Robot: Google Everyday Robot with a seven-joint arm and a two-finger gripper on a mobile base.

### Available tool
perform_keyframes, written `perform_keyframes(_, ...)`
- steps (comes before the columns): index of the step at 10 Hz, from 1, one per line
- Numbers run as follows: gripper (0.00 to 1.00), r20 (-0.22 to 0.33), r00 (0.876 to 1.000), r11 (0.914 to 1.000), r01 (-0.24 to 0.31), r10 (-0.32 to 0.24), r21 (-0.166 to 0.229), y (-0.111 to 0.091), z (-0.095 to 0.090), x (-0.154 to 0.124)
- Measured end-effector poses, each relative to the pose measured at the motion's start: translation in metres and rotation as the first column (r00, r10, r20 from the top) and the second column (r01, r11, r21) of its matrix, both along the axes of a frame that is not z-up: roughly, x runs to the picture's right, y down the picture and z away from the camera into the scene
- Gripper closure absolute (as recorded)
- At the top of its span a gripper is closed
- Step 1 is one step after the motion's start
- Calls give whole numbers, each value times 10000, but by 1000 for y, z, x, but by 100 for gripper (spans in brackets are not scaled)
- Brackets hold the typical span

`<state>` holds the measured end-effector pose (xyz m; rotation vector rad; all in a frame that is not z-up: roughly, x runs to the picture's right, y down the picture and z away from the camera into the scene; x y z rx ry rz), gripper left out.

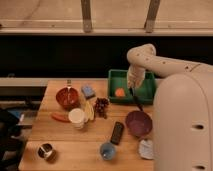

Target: Wipe tray with brush

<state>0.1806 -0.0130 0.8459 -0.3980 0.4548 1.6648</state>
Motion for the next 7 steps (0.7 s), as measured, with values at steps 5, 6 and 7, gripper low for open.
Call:
perform_keyframes(5, 100, -814, 9961, 9992, -305, 326, 263, 2, -17, 42)
perform_keyframes(6, 100, -1208, 9912, 9983, -519, 549, 276, -2, -16, 55)
perform_keyframes(7, 100, -1205, 9912, 9983, -519, 548, 270, -3, -16, 53)
